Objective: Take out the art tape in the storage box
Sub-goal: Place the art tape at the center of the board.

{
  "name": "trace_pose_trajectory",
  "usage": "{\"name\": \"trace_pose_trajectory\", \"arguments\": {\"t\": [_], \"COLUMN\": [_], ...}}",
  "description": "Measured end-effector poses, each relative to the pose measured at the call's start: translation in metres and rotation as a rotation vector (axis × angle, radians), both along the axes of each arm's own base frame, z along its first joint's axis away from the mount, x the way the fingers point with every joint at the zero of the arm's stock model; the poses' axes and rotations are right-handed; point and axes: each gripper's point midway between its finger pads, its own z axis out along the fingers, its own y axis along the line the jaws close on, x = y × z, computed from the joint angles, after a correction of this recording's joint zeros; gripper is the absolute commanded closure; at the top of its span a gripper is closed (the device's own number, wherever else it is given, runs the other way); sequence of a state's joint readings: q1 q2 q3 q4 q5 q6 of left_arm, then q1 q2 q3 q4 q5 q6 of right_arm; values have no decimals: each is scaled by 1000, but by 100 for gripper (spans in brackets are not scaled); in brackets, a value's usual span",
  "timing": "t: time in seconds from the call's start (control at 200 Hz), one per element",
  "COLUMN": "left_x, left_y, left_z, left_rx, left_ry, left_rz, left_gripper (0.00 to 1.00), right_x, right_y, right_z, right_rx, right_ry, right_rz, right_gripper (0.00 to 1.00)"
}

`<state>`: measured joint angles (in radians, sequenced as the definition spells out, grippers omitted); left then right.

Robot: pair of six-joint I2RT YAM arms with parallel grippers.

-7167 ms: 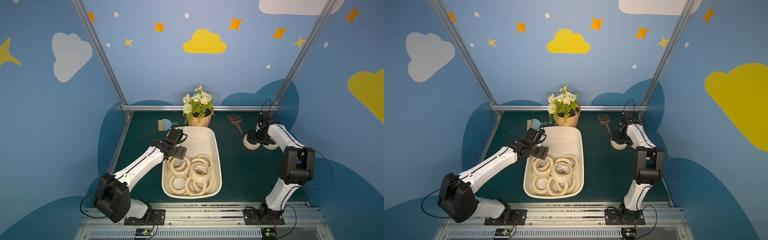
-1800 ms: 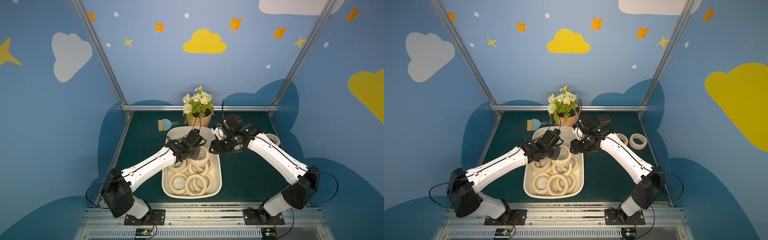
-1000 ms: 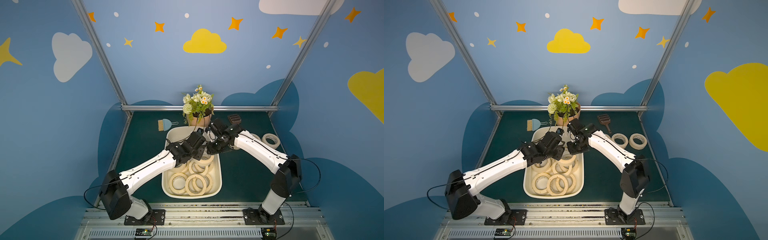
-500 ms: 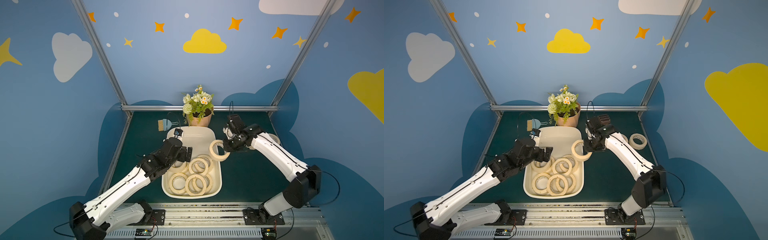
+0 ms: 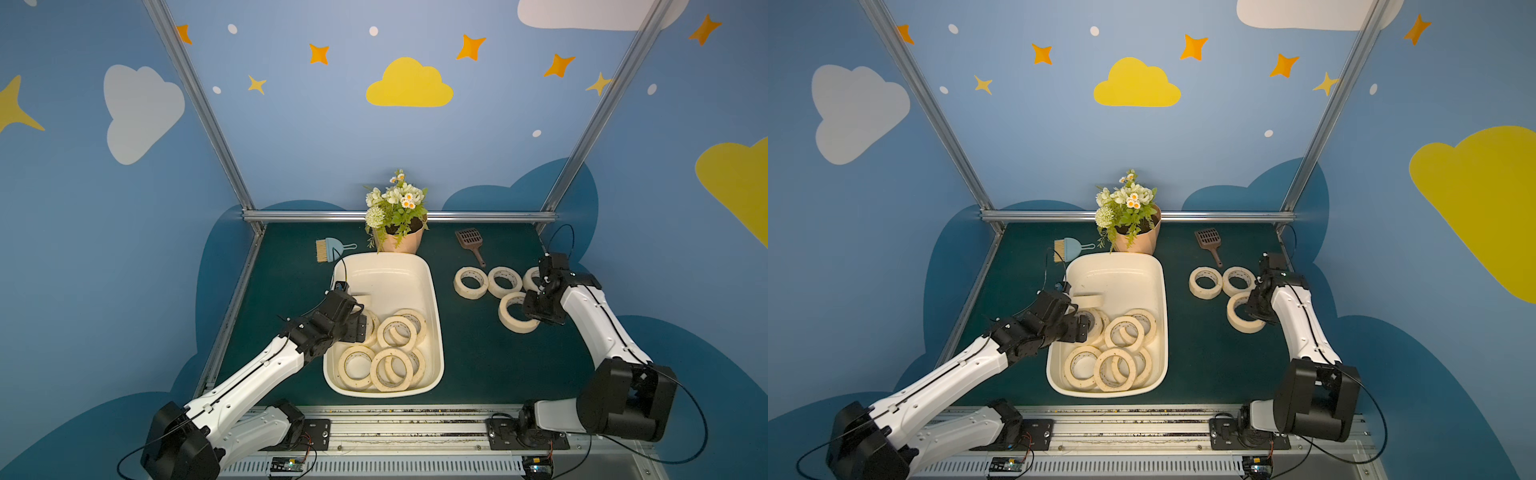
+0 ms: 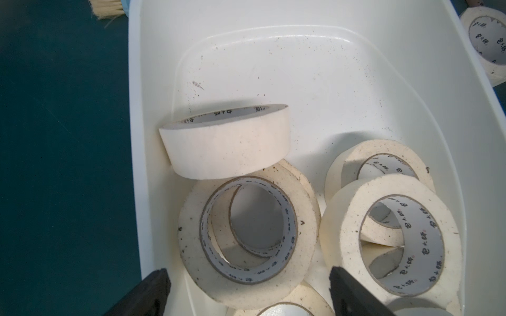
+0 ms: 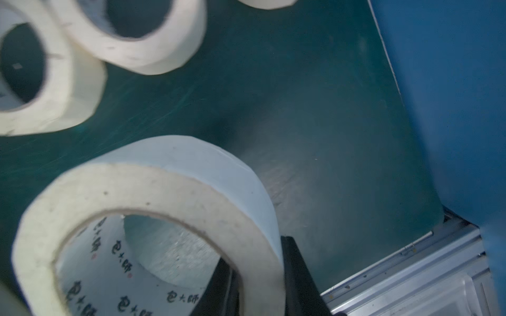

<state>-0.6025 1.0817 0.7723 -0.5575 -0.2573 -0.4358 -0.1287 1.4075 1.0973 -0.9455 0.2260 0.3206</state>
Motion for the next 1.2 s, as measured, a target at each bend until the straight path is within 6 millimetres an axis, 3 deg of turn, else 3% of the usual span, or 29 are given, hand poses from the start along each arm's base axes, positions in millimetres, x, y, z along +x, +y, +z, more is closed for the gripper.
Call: {"name": "trace_pose_trajectory", "arguments": {"t": [0.215,0.506,0.661,0.966,1.006,1.056,1.091,1.201], "left_x": [-3,-3,-4,-13,-14,-16,-16,-16], "left_y": [-1,3,4,17,18,20,20,20], "left_z": [-17,-23,-23,-16,-17,-18,-18,-17], "left_rx": [9,0,-4,21,30,39,43,46], "left_ry": [49,61,61,58,64,73,79,87], "left_rz": [-1,19,24,45,49,50,50,47], "left_gripper": [9,10,12,15,15,15,14,15], "right_x": [-5,-9,10,57,60,61,61,60], "right_y": [-50,-98,-113,-135,-137,-138,-138,-140], "right_z": [-32,-68,-79,-81,-82,-83,-83,-84], "right_rx": [12,38,38,50,52,55,55,50], "right_ry": [52,110,103,55,58,66,71,78], "right_rz": [-189,-366,-388,-397,-394,-389,-387,-376], "right_gripper": [100,100,100,100,87,60,46,33]}}
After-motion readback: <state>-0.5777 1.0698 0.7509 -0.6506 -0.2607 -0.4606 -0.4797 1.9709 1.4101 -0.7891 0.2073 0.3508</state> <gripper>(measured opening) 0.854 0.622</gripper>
